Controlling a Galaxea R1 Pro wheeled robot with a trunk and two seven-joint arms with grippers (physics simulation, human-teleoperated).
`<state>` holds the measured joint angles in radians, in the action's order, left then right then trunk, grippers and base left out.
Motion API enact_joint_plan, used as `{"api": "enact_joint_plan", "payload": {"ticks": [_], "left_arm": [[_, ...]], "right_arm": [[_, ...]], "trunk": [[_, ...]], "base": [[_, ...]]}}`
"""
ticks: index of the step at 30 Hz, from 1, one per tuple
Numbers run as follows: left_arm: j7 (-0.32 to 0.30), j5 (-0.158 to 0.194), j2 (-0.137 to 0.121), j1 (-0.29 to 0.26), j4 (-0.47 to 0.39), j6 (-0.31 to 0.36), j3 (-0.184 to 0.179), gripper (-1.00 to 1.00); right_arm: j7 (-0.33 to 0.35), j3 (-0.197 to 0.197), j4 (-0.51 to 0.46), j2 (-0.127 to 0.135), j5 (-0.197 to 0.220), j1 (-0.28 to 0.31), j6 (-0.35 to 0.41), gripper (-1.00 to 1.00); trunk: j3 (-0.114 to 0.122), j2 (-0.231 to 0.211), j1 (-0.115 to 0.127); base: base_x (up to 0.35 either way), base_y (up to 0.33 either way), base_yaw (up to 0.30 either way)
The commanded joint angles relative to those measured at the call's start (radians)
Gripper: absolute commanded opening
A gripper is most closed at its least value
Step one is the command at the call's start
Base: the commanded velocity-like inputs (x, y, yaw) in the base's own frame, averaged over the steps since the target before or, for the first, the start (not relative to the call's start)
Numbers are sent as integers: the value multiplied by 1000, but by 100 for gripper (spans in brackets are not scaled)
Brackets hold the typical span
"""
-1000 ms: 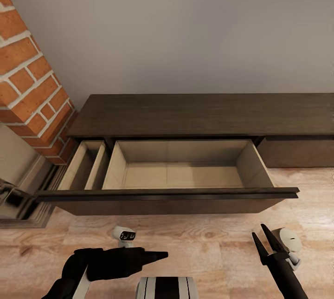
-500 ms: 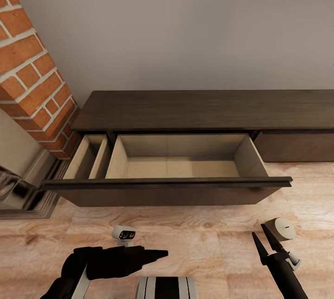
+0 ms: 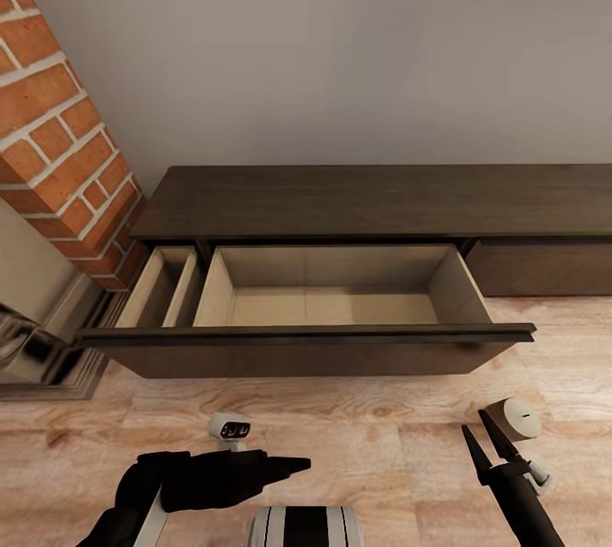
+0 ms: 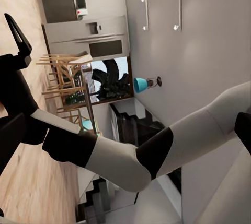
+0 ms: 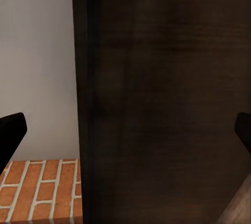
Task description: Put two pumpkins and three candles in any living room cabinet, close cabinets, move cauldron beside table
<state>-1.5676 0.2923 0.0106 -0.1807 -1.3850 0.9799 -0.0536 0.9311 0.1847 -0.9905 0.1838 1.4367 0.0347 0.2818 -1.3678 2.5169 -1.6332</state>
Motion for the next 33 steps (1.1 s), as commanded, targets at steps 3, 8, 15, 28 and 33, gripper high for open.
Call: {"api": "enact_joint_plan", "payload": {"ticks": [3, 8, 15, 28, 33], "left_arm": [[-3, 0, 0, 0, 0, 11, 2, 100], [-3, -1, 0, 0, 0, 11, 3, 100], [-3, -2, 0, 0, 0, 12, 6, 100], [-3, 0, -1, 0, 0, 13, 6, 100], [-3, -1, 0, 0, 0, 13, 5, 100]], "right_arm": [[2, 0, 1, 0, 10, 0, 10, 100], [1, 0, 0, 0, 10, 0, 10, 100], [0, 0, 0, 0, 10, 1, 10, 100], [-2, 0, 0, 0, 9, 0, 10, 100], [-2, 0, 0, -1, 9, 1, 10, 100]], "trunk": [[-1, 0, 0], [15, -1, 2], [42, -2, 5], [92, -5, 11], [112, -7, 13]], "base": [[0, 0, 0], [0, 0, 0], [0, 0, 0], [0, 0, 0], [0, 0, 0]]}}
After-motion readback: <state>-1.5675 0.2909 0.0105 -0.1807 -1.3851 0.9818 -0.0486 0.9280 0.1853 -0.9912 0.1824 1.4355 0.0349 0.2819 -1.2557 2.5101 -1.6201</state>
